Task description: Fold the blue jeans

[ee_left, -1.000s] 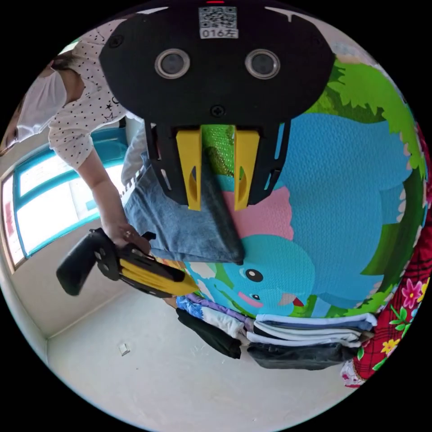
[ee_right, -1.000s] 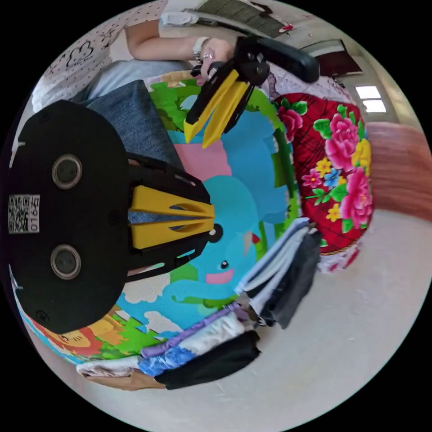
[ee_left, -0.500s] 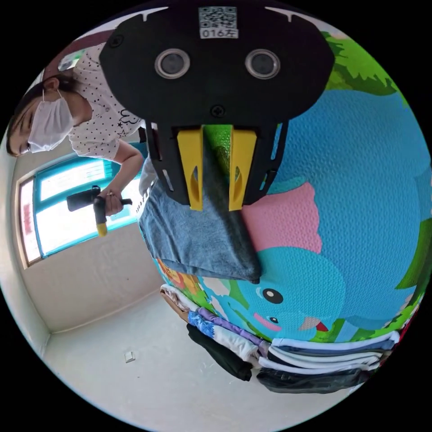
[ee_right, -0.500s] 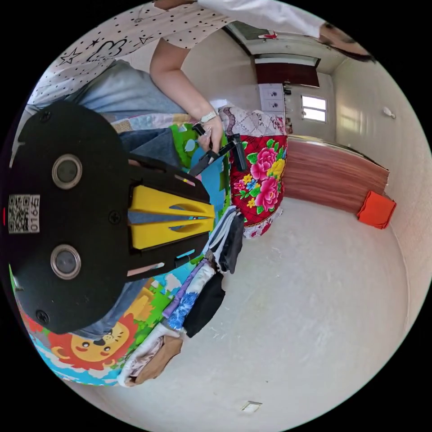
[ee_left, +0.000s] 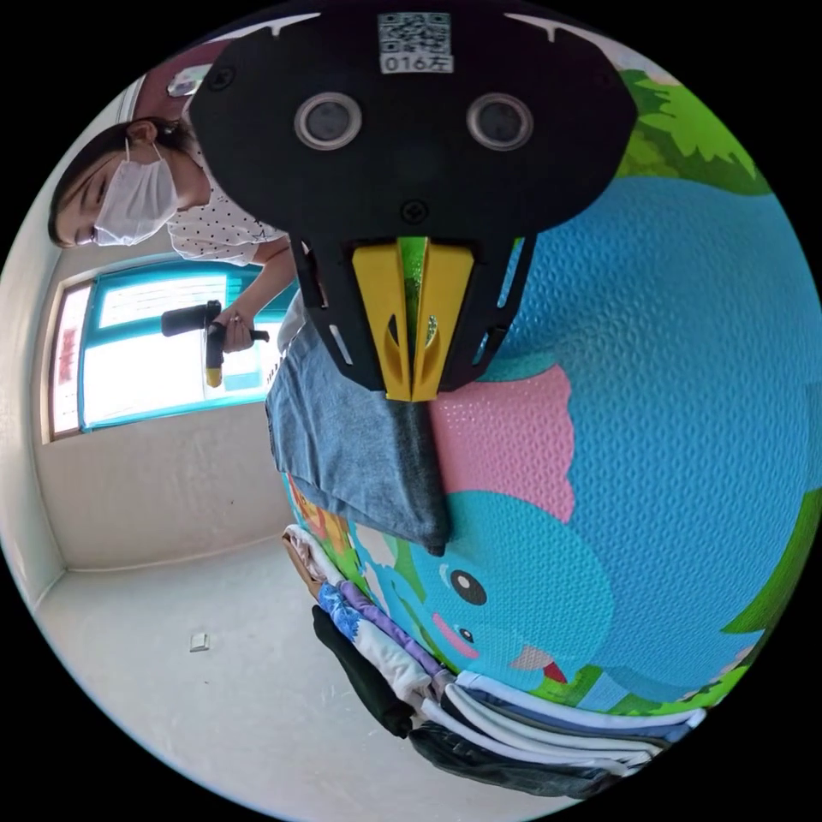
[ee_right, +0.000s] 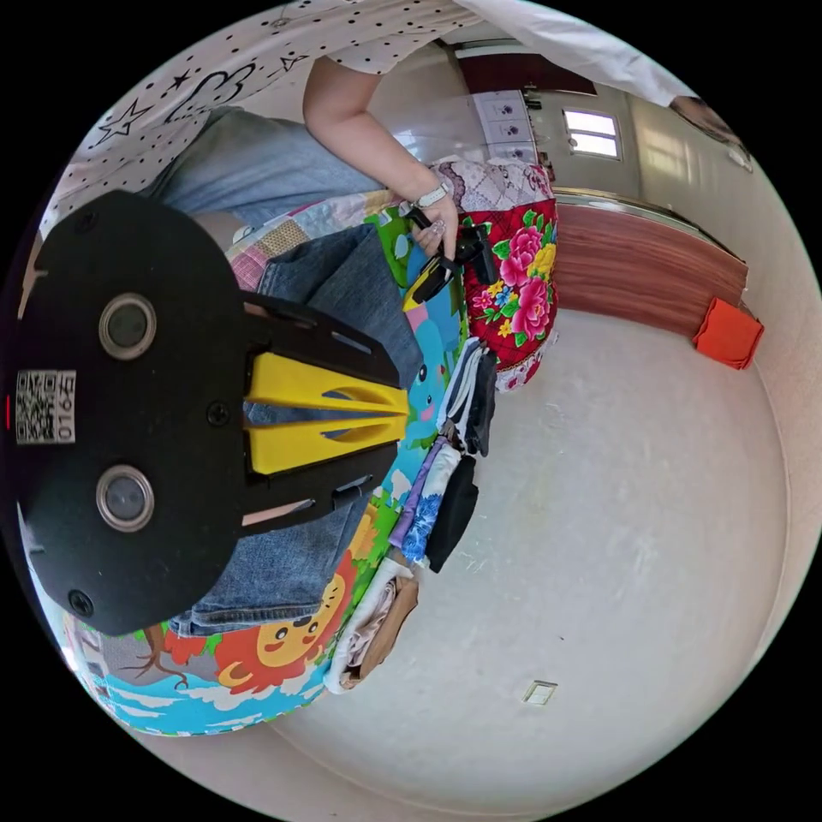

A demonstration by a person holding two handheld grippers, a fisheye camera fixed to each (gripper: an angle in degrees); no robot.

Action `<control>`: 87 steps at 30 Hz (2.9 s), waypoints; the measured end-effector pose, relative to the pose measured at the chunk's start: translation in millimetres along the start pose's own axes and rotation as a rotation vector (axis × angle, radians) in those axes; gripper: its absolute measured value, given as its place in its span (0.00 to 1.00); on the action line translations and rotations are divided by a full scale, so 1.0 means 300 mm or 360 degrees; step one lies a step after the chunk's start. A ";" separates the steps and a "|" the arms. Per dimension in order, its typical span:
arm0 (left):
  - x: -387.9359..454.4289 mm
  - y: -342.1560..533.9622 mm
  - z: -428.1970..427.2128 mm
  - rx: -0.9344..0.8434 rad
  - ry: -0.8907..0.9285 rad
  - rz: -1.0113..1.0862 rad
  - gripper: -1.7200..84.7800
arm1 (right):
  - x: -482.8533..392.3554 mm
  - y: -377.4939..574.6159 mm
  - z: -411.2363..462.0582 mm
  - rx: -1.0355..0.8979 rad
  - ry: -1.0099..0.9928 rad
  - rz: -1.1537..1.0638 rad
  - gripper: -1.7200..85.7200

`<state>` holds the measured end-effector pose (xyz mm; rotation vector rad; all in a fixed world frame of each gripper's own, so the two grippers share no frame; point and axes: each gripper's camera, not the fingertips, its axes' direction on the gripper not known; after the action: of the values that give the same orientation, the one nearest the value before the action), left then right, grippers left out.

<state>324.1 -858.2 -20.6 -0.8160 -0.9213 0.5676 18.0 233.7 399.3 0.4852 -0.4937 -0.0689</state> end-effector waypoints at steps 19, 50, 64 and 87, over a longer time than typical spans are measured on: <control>-0.056 -0.025 -0.051 0.0006 0.0046 -0.0021 0.07 | -0.100 -0.107 -0.070 -0.0038 -0.0134 -0.0022 0.02; -0.048 0.184 -0.004 0.0155 0.1068 0.0434 0.01 | -0.556 -0.422 0.499 -0.0350 0.0073 0.0259 0.24; 0.061 0.356 0.200 0.0328 0.0971 0.0577 0.01 | -0.353 -0.404 0.594 -0.0409 0.0012 0.0422 0.22; 0.207 0.666 0.556 0.0641 0.1246 0.0730 0.01 | 0.047 -0.386 0.914 -0.0840 -0.0417 0.0306 0.05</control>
<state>193.6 -636.7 -95.3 -0.7846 0.1082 0.7199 -92.6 10.5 562.9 -0.0922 -0.7480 -0.0754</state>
